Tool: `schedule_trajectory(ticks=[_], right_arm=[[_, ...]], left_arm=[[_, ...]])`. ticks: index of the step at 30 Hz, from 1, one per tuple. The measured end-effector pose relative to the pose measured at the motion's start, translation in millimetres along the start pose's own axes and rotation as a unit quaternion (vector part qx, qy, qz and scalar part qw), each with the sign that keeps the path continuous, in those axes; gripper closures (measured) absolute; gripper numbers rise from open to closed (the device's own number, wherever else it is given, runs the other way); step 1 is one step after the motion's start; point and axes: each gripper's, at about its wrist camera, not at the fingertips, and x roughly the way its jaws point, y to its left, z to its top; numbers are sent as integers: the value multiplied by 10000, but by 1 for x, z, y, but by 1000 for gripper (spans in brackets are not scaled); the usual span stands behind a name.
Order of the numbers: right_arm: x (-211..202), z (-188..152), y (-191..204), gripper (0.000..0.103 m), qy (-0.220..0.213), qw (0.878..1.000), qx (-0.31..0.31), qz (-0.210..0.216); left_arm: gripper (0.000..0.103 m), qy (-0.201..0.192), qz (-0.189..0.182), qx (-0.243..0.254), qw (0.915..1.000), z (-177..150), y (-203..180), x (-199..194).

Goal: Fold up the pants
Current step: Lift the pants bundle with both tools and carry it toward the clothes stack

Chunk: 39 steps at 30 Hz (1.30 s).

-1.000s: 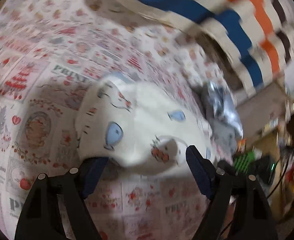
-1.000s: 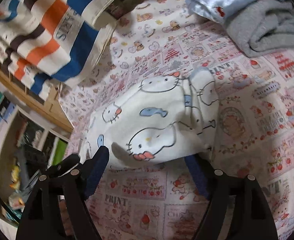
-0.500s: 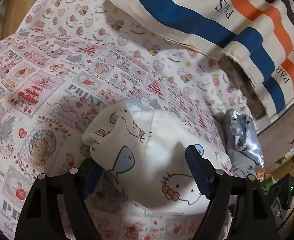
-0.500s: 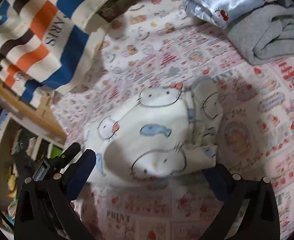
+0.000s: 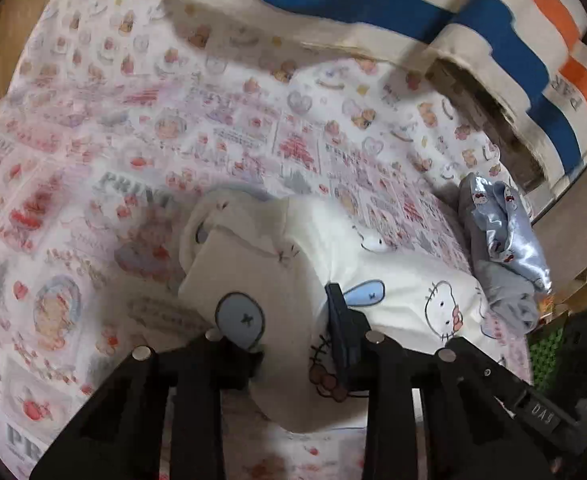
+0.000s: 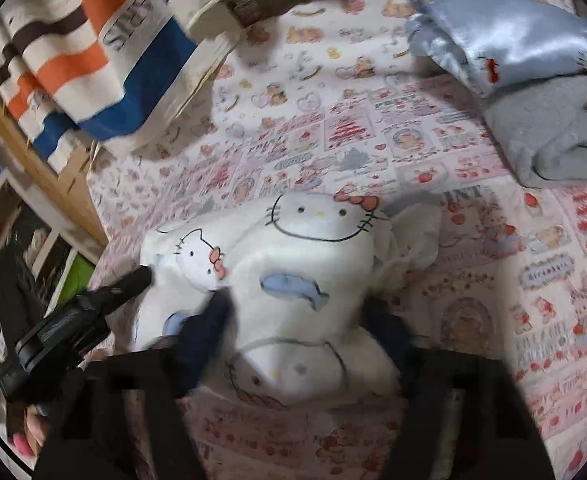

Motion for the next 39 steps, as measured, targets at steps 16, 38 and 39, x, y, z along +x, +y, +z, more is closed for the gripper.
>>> schedule_trajectory(ticks=[16, 38, 39], right_arm=[[-58, -7, 51, 80, -1047, 9859, -1257, -354], [-223, 153, -58, 81, -3283, 9011, -1304, -2516], [-226, 159, -68, 81, -3327, 8967, -1277, -2625]], left_arm=[[86, -650, -37, 1336, 9889, -11, -41, -48], [86, -2595, -1142, 2833, 9162, 56, -333, -18], [86, -2538, -1176, 2852, 9167, 58, -342, -10]])
